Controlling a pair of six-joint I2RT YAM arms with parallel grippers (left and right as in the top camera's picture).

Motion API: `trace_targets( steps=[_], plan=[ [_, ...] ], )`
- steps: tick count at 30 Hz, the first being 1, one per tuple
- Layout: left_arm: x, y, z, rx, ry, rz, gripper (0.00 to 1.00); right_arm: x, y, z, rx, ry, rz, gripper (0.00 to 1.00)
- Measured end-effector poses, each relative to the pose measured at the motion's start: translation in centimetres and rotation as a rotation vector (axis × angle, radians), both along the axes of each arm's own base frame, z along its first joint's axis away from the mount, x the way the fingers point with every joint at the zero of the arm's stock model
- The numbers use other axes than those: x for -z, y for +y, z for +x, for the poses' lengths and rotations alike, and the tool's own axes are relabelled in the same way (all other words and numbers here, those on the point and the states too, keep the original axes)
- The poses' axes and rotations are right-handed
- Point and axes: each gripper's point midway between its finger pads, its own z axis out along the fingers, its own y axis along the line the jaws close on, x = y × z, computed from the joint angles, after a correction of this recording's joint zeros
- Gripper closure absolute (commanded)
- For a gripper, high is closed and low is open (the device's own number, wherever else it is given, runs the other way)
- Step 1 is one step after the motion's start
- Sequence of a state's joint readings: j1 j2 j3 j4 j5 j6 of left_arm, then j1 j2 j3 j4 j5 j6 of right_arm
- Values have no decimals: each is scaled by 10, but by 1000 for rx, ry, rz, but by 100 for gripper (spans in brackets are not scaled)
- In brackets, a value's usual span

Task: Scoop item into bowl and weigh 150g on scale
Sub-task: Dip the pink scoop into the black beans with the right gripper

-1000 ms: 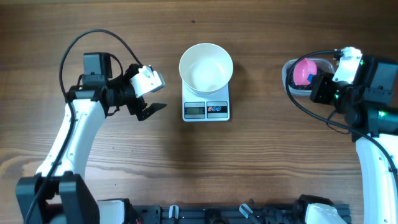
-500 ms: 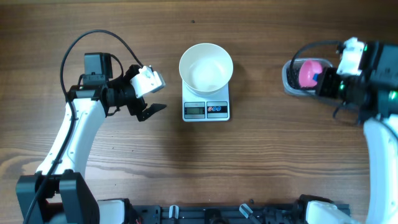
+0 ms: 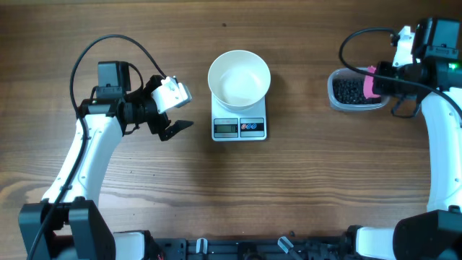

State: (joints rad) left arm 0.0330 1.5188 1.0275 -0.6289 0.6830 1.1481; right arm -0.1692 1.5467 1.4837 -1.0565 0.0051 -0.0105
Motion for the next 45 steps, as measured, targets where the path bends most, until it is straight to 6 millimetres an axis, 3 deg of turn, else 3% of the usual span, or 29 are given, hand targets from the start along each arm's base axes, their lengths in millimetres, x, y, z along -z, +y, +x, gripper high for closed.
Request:
trace_targets(
  steps=[10,12,17,22,29,33,45],
  plan=[
    [0,0,0,0,0,0,0,-3,-7,10,-19,-32,-50,96],
    [0,0,0,0,0,0,0,6,-8,14,-26,-6,-53,96],
    [0,0,0,0,0,0,0,53,-12,22,-26,118,-46,96],
    [0,0,0,0,0,0,0,61,-12,28,-40,133,-37,96],
    [0,0,0,0,0,0,0,76,19,24,-112,168,160,96],
    [0,0,0,0,0,0,0,75,25,17,-113,182,242,96],
    [0,0,0,0,0,0,0,83,-10,14,16,133,548,96]
  ],
)
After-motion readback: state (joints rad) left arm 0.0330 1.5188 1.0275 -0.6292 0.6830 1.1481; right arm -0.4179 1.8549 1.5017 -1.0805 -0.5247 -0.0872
